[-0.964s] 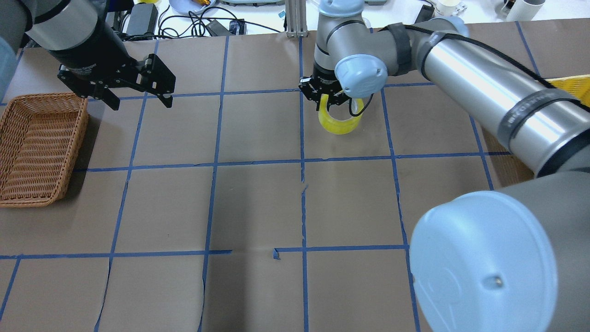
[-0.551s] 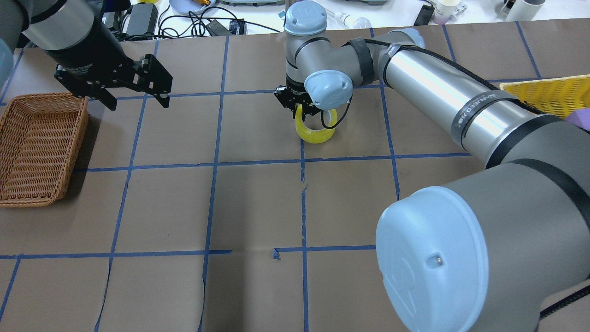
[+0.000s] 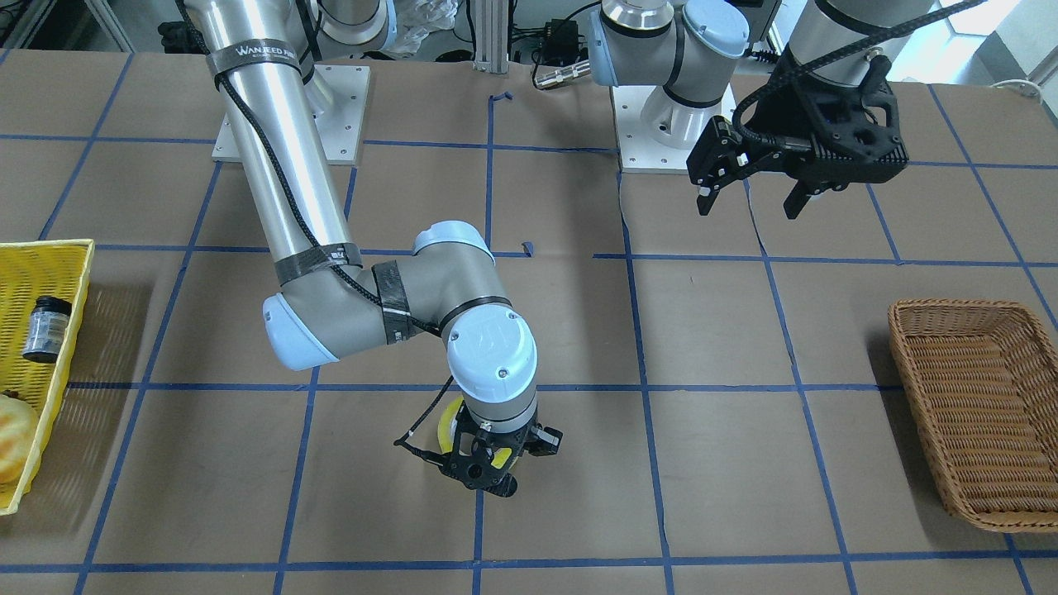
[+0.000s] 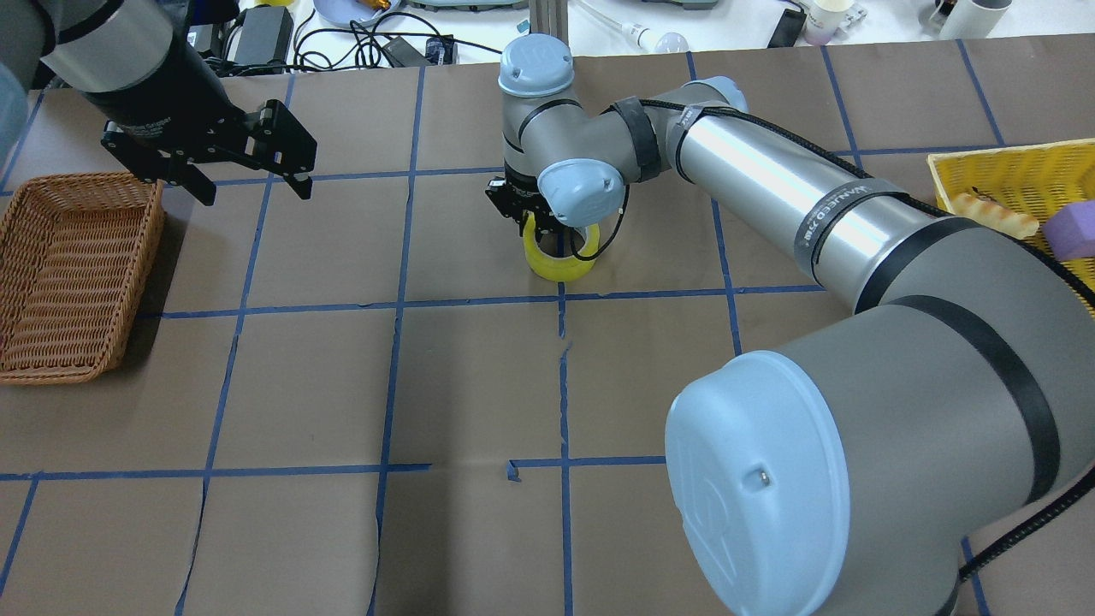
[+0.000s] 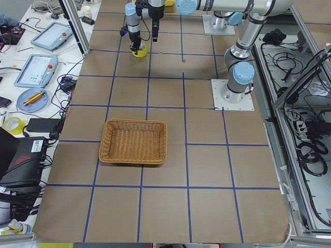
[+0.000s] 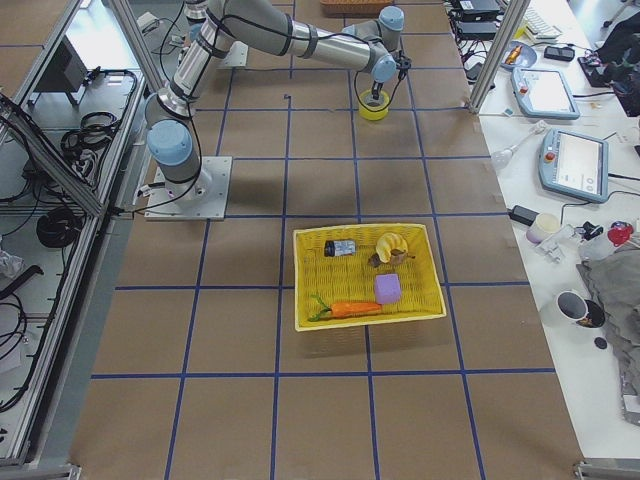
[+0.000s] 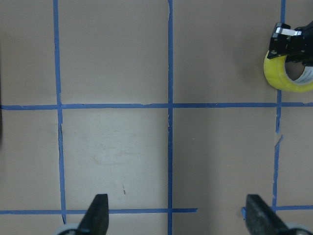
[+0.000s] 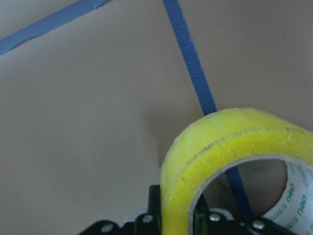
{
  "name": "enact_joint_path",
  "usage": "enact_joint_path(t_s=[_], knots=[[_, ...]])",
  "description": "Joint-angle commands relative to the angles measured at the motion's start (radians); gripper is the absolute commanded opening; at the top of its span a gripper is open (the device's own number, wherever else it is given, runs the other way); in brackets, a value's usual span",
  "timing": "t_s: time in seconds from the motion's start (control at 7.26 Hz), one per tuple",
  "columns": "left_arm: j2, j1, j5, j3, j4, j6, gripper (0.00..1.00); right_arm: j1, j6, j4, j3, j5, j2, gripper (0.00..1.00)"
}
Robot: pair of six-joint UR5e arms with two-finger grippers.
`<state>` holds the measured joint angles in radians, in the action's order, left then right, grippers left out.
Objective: Transfer tape with both arms
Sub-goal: 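Carry the tape roll with the right gripper to the table center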
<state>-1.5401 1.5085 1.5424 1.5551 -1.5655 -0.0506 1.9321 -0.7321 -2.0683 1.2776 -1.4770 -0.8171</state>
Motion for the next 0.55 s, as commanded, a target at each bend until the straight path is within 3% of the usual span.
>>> enact_joint_path(t_s=[0.0, 0.28, 0.41], knots=[[-0.012, -0.002, 0.002, 0.002, -0.001, 0.009, 1.00, 0.001, 0.014, 0.002, -0.001, 0.014, -0.014, 1.00], [-0.067, 0.007, -0.008, 0.003, 0.086, 0.049, 1.00, -0.004, 0.042, 0.026, 0.003, 0.000, -0.113, 1.00], [-0.095, 0.015, -0.008, 0.017, 0.114, 0.057, 1.00, -0.030, 0.203, 0.092, 0.014, -0.005, -0.182, 1.00]])
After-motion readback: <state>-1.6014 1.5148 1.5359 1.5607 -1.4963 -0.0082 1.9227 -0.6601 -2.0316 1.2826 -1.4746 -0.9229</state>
